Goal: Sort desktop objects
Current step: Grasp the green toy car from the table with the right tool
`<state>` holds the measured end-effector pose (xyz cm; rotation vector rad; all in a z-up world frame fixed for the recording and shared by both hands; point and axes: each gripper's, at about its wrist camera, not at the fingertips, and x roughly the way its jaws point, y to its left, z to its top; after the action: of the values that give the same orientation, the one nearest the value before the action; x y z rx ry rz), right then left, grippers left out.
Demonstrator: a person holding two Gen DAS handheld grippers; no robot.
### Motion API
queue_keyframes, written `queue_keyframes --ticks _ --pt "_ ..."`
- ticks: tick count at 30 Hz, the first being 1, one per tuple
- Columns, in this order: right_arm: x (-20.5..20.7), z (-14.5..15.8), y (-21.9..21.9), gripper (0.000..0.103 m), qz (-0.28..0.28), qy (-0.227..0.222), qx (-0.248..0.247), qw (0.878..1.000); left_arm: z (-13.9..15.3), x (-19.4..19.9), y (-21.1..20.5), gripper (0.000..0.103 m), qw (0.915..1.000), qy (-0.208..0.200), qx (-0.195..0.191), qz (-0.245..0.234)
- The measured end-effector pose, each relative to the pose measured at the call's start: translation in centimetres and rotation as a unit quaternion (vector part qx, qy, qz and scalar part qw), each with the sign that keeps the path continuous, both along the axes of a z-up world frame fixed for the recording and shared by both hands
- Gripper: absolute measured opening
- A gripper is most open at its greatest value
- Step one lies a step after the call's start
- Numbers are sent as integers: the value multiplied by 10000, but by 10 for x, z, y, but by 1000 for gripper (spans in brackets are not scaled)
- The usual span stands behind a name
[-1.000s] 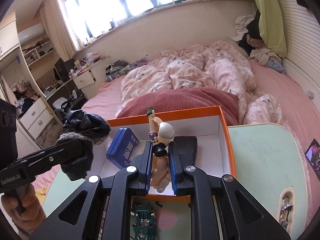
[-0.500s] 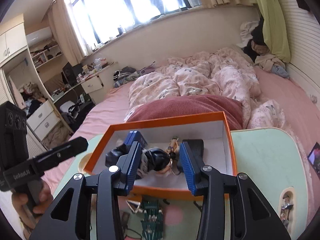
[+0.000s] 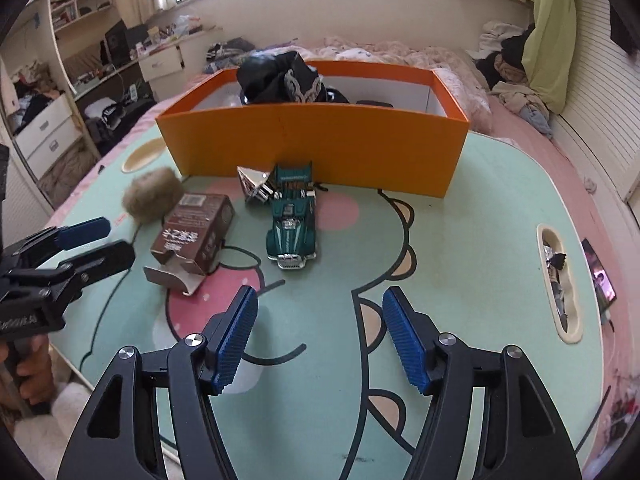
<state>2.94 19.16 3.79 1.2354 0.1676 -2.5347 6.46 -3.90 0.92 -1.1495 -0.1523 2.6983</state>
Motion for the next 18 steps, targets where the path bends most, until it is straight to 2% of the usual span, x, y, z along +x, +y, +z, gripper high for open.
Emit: queue_keyframes --ticks 2,5,7,9,18 --pt "0 -2 -1 88 -104 70 147 9998 -5 5 5 90 9990 80 -448 29" --pt "-2 -2 -4 103 -8 13 173 9998 -8 5 13 93 9974 44 -720 29" --pt "-4 -1 -4 102 38 23 191 9998 -9 4 20 98 9953 22 -969 6" --pt "-5 0 -3 102 35 33 180 9998 -10 4 24 103 9949 18 -1006 12" --pt "0 -7 -4 102 29 70 156 9998 -10 5 21 103 9956 13 -938 10"
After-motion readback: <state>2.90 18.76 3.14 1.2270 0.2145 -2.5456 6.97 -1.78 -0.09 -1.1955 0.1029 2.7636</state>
